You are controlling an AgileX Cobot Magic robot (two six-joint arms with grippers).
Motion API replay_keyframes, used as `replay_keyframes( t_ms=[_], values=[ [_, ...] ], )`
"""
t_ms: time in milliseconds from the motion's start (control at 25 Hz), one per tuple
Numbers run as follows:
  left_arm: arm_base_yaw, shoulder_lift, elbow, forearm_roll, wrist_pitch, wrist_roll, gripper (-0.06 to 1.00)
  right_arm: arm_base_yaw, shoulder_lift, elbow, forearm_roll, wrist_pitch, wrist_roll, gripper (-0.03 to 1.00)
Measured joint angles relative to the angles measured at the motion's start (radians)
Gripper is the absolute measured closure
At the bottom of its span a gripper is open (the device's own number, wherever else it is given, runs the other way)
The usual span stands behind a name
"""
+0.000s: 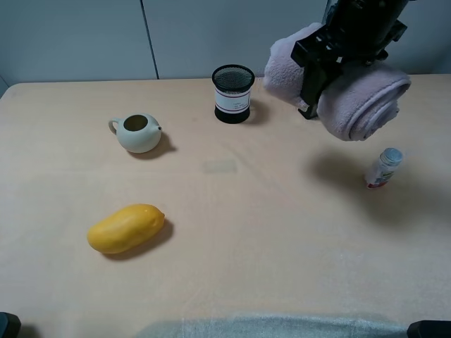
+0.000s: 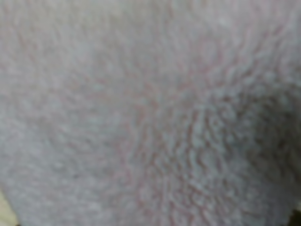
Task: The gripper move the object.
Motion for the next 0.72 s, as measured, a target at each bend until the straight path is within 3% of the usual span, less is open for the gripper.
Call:
replay_keyframes(
  t_ms=[720],
  values=[
    [0.0, 0.0, 0.0, 0.0, 0.0, 0.0, 0.15, -0.298, 0.0, 0.0, 0.008, -0.127, 0.052, 0.56]
  ],
)
